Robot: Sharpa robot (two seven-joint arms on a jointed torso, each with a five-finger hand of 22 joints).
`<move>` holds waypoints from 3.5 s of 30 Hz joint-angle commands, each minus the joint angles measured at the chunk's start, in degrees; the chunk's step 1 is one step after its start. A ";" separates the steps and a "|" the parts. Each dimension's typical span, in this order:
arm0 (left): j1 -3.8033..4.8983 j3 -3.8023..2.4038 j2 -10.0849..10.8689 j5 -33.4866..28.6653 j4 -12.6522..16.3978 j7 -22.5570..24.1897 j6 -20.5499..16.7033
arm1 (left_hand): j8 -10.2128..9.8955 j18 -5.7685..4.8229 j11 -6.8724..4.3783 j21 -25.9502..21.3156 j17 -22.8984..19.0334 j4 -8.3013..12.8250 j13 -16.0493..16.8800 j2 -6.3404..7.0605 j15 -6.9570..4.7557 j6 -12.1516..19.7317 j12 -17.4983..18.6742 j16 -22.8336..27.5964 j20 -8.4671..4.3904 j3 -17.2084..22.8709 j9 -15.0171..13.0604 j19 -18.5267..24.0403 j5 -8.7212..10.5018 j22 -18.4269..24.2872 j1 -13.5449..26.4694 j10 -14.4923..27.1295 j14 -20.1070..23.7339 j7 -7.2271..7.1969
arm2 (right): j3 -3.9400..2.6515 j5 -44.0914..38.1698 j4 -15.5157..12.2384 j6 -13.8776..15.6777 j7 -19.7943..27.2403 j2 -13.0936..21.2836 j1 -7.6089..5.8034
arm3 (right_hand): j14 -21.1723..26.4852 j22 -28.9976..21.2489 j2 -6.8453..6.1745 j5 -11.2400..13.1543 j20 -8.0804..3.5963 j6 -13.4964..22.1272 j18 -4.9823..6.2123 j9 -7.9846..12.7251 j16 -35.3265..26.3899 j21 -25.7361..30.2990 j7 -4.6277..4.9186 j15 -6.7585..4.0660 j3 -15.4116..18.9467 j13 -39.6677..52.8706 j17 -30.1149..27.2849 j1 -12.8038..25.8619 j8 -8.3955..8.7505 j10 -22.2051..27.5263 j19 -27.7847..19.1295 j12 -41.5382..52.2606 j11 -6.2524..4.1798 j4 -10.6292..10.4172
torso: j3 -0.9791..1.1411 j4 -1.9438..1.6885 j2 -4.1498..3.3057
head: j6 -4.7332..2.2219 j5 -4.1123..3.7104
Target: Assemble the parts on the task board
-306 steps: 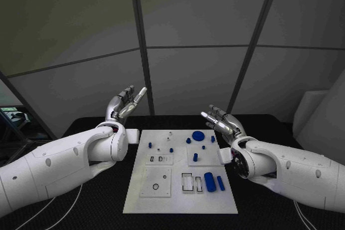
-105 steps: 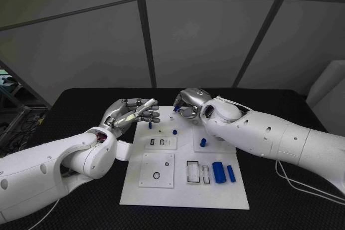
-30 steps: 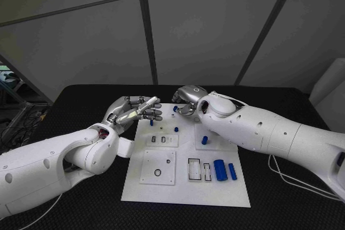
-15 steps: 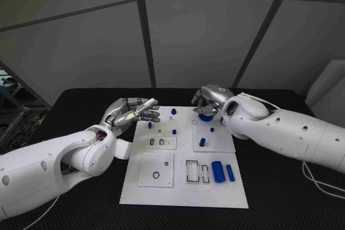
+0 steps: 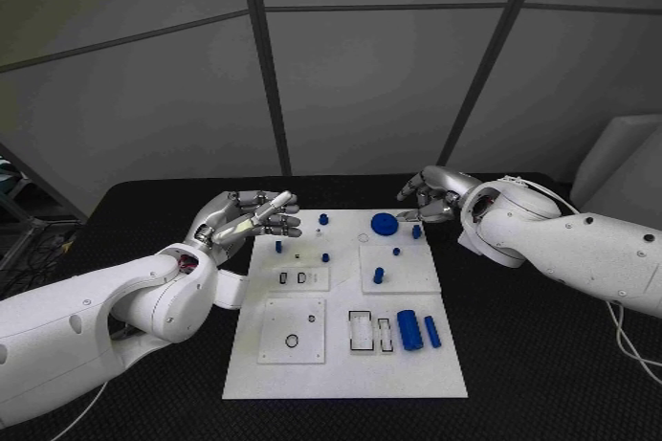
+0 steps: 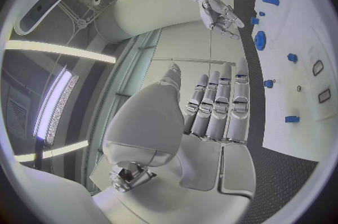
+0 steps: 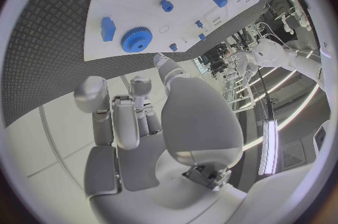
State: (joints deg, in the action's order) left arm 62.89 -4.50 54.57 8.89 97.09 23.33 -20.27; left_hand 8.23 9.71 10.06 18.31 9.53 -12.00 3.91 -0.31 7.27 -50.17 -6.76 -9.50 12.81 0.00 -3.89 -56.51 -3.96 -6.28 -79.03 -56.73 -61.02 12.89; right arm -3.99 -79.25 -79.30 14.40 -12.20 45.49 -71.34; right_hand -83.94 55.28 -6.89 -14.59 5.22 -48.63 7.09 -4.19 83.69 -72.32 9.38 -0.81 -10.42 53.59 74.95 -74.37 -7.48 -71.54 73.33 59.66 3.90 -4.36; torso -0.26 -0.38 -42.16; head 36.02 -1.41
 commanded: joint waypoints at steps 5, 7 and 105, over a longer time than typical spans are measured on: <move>0.07 -0.04 -0.16 0.05 -0.19 0.35 0.68 | -0.30 0.72 0.26 -0.27 0.05 0.14 -0.06 -0.33 0.05 -0.31 0.27 0.31 0.23 -0.34 0.09 0.24 0.25 0.07 -0.02 -0.05 0.16 0.51 | -0.07 2.32 2.56 -2.12 -0.91 -2.09 -0.07 | -3.77 1.05 0.09 0.06 0.59 1.60 -0.88 0.01 1.01 -0.80 0.22 0.60 1.32 5.88 2.53 -1.53 -1.00 -1.98 0.32 5.11 0.40 -0.56 | -0.05 -0.13 -0.06 | 0.11 -0.30; 0.06 -0.04 -0.23 0.05 -0.24 0.35 0.73 | -0.30 0.72 0.26 -0.27 0.05 0.14 -0.06 -0.33 0.05 -0.31 0.27 0.31 0.23 -0.34 0.09 0.24 0.25 0.07 -0.02 -0.05 0.16 0.51 | -0.07 1.63 3.29 -2.14 -0.97 -2.90 -0.07 | -3.95 1.70 0.25 0.08 0.66 1.80 -0.98 -0.05 1.51 -1.19 0.27 0.69 1.73 8.43 3.57 -1.91 -1.47 -2.98 0.63 7.37 0.48 -0.83 | -0.05 -0.18 -0.06 | 0.24 -0.30; 0.05 -0.04 -0.45 0.05 -0.77 0.59 1.04 | -0.39 0.74 0.27 -0.40 0.18 0.32 -0.04 -0.43 0.05 -0.35 0.39 0.50 0.27 -0.43 0.08 0.29 0.23 0.19 -0.18 -0.11 0.16 0.53 | 0.75 -13.81 3.34 3.09 -0.55 -8.56 1.05 | -4.91 7.41 4.61 1.89 0.41 -4.25 -1.89 -0.30 4.13 -4.60 -0.57 0.30 -1.96 24.58 9.36 -5.50 -6.85 -10.43 2.92 21.09 -0.14 1.84 | 0.15 0.06 0.02 | 1.66 0.95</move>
State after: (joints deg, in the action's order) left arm 62.86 -4.50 54.09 8.89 96.34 23.41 -19.91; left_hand 8.03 9.72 10.06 18.09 9.65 -11.85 3.91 -0.31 7.27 -50.17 -6.76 -9.31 12.81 -0.15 -3.89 -56.51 -3.96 -6.15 -79.03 -56.73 -61.02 12.89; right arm -3.20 -90.39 -75.28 14.25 -12.57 37.00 -70.16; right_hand -83.93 62.60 -2.01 -12.52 5.63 -52.14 6.22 -4.51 87.51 -76.55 9.07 -0.40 -12.08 74.94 74.95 -80.17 -14.39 -81.49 75.78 80.53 3.78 -2.48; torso -0.07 -0.32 -42.15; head 37.74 -0.47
